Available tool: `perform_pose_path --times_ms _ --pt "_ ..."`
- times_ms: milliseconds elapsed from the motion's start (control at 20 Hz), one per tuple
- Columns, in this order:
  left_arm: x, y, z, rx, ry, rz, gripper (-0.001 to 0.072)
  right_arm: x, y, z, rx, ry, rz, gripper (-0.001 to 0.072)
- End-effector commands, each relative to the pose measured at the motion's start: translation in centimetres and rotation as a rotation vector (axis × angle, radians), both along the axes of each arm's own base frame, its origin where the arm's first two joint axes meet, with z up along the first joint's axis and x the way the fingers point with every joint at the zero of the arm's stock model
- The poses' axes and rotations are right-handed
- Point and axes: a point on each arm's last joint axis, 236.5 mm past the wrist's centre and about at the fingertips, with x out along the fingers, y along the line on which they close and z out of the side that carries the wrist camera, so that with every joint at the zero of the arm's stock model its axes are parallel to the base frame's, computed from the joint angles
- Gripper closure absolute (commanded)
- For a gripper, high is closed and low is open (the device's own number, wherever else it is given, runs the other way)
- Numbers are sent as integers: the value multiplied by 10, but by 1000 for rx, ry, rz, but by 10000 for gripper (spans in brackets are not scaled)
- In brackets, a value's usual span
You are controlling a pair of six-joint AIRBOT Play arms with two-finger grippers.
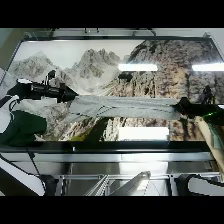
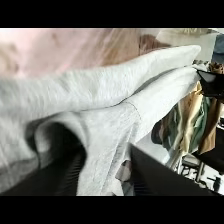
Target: Fold the shirts.
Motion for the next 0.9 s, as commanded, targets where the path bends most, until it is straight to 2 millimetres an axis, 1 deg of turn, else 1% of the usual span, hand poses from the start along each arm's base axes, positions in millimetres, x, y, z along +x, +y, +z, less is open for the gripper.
perform_pose_path --times_ms 0,50,100,150,200,250,300,350,400,450,500,650,700,750,800,850 --pt "22 4 30 -60 -39 -37 352 -7 3 17 9 -24 96 605" --pt "31 10 47 -66 -86 -36 352 -9 2 28 20 -32 124 381" --pt "38 15 65 -77 -128 -41 352 -11 -3 38 23 -42 140 208" --pt "42 20 84 -95 -142 -36 352 -11 -12 42 12 -46 136 185" --pt "44 21 104 -125 -156 -39 353 -10 -25 42 -13 -43 118 184" --pt "42 20 119 -145 -167 -55 354 -10 -37 38 -32 -33 93 117" --pt "41 18 129 -151 -178 -74 354 -9 -45 32 -33 -17 62 2" --pt "38 13 134 -148 -180 -94 355 -11 -45 24 -11 8 52 1" --pt "36 5 136 -149 -181 -115 372 -13 -41 15 12 32 57 2" --pt "33 -6 136 -152 -168 -136 620 -14 -33 7 53 58 63 2" --pt "31 -20 135 -152 -167 -159 714 -13 -24 1 92 73 68 2" --pt "28 -71 133 -144 -183 -213 716 -8 7 -12 165 103 102 17" --pt "27 -88 128 -125 -189 -229 716 -8 18 -15 176 112 122 70" --pt "27 -103 119 -84 -195 -243 716 -7 29 -17 181 118 143 191" --pt "23 -119 102 -14 -197 -271 716 -6 38 -21 176 123 160 269" --pt "17 -134 86 48 -190 -301 716 -5 45 -22 172 124 173 429"
